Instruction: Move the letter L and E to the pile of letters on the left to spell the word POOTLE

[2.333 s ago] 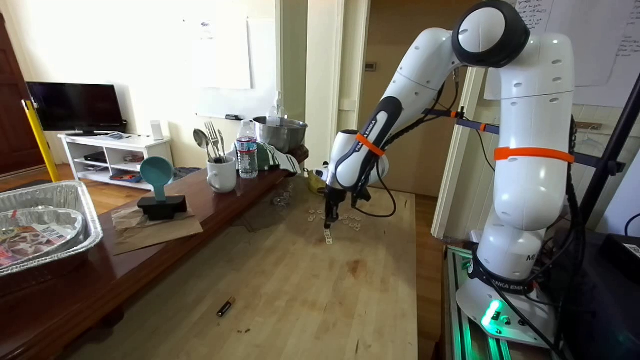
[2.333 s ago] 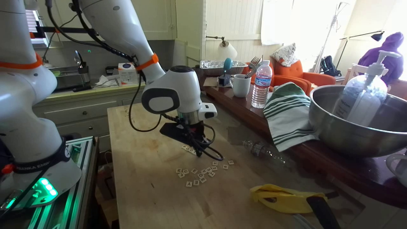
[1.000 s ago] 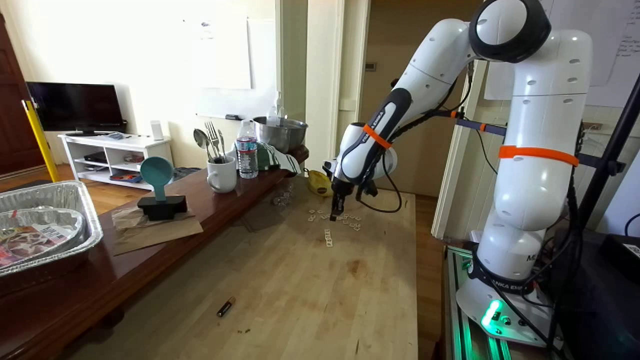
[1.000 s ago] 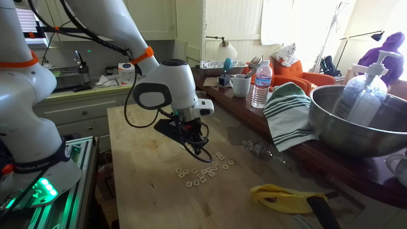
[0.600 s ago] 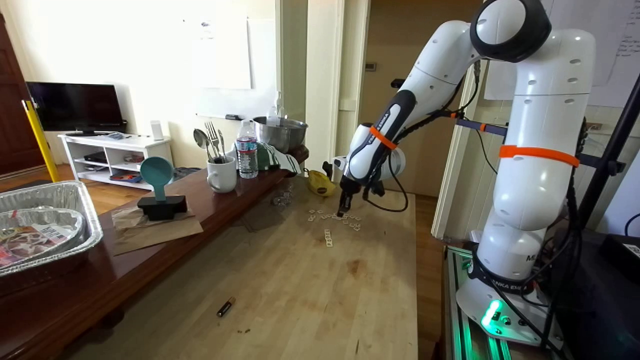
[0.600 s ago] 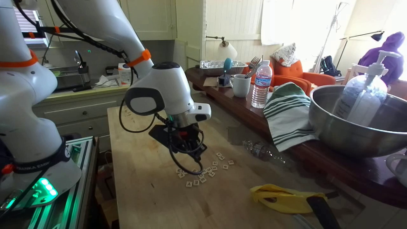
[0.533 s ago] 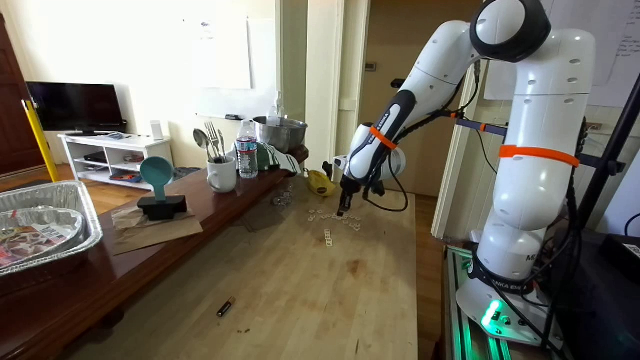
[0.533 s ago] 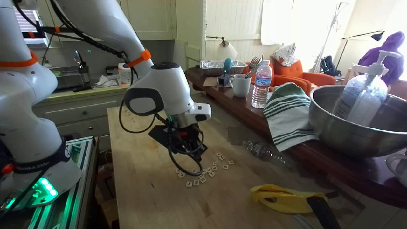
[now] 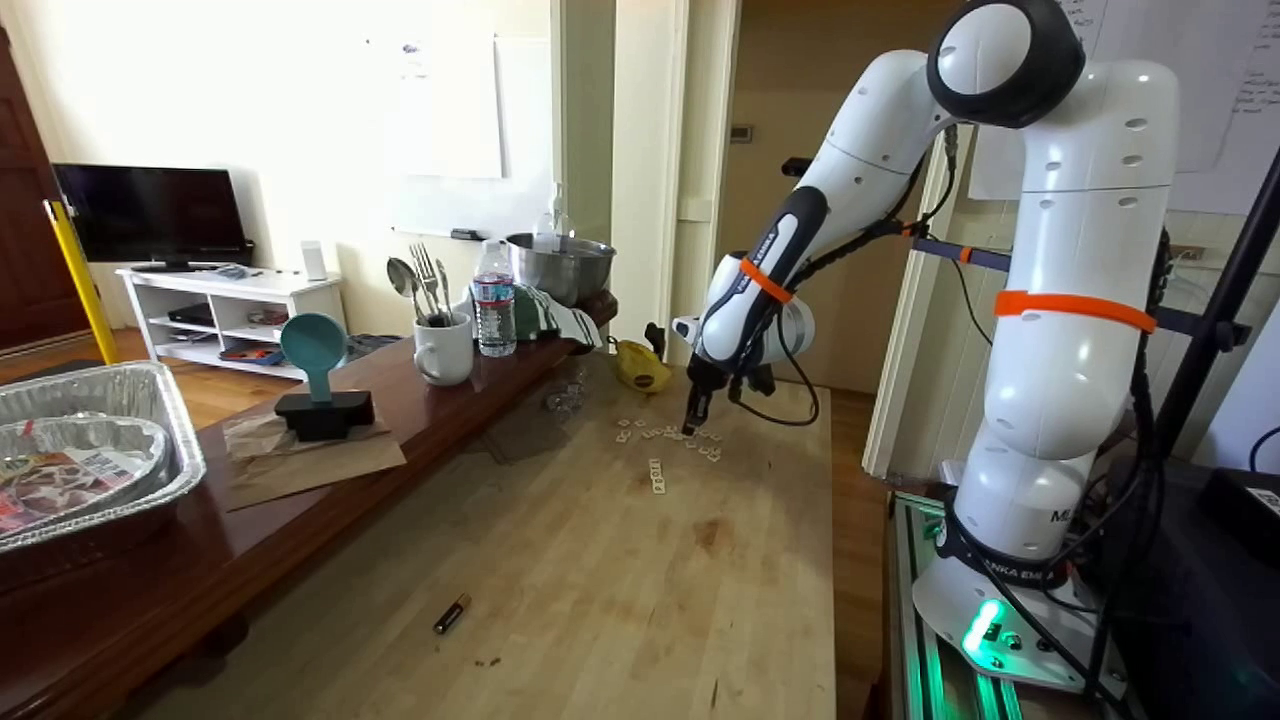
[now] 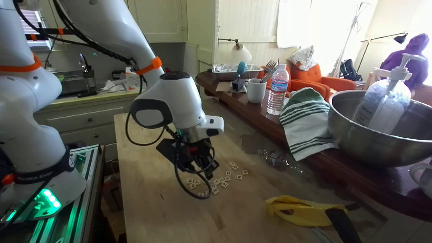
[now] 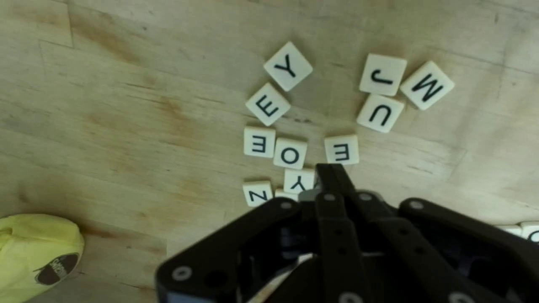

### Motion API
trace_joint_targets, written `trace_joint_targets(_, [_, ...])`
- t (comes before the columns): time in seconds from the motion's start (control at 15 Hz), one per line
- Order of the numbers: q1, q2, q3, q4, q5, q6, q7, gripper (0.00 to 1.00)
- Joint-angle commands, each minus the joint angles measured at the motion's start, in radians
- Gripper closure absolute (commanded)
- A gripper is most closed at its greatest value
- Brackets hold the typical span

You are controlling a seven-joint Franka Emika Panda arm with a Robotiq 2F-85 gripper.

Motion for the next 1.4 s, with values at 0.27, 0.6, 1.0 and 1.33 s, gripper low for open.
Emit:
trace_joint_targets(0.27, [-0.014,0.054,-0.005,0.015,0.011,0.030,-0.023,1.00])
trace_joint_targets(0.6, [-0.020,0.065,0.010,0.020,0.019,0.022,-0.030,1.00])
trace_joint_targets(1.0, [-0.010,0.074,0.006,0.020,0.009,0.017,-0.016,1.00])
trace_joint_targets(1.33, [0.000,0.083,0.001,0.028,0.010,0.017,0.008,1.00])
